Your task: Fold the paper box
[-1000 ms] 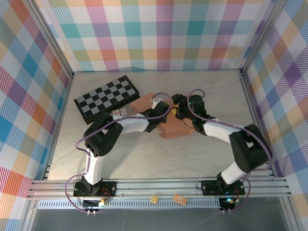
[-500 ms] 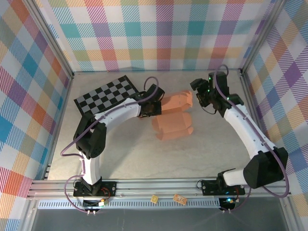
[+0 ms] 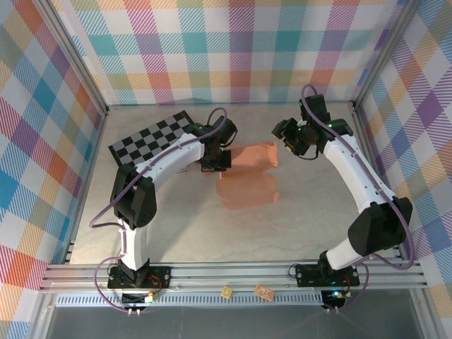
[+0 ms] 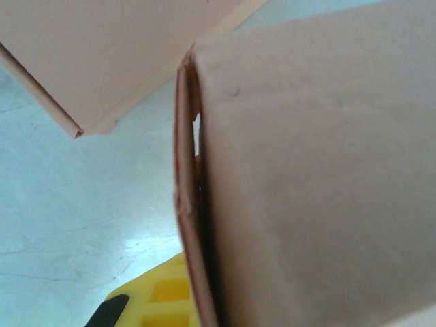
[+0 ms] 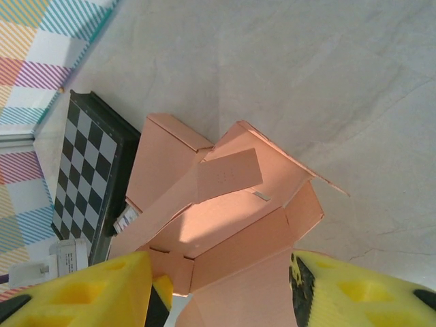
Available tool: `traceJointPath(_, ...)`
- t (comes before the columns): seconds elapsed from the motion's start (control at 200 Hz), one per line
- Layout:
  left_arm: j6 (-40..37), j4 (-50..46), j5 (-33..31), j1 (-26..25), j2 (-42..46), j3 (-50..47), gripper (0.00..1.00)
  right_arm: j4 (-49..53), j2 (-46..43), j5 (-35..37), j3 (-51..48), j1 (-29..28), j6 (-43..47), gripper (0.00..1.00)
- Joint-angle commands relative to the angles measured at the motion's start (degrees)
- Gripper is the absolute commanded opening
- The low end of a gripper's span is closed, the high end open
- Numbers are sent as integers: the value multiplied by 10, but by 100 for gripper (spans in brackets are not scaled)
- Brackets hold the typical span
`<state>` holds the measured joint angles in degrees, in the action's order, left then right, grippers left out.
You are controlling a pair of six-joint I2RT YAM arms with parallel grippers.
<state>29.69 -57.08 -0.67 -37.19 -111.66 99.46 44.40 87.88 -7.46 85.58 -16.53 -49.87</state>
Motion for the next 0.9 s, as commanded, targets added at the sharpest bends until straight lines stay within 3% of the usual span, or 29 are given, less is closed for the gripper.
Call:
traceJointPath(0.0,-15,-48,13,5,-2,20,0,6,18,-16,24,-16,-6,55)
traceJointPath(0.39,-20,-42,21,5,7,14,0,-23,136,-11,75,-46,-10,54)
traceJointPath(0.65,-21,-31,24,5,20,-4,0,-8,162,19,86,-53,33,53)
traceJointPath(0.895,-24,-27,25,5,24,-7,0,-19,172,-50,77,-56,22,53)
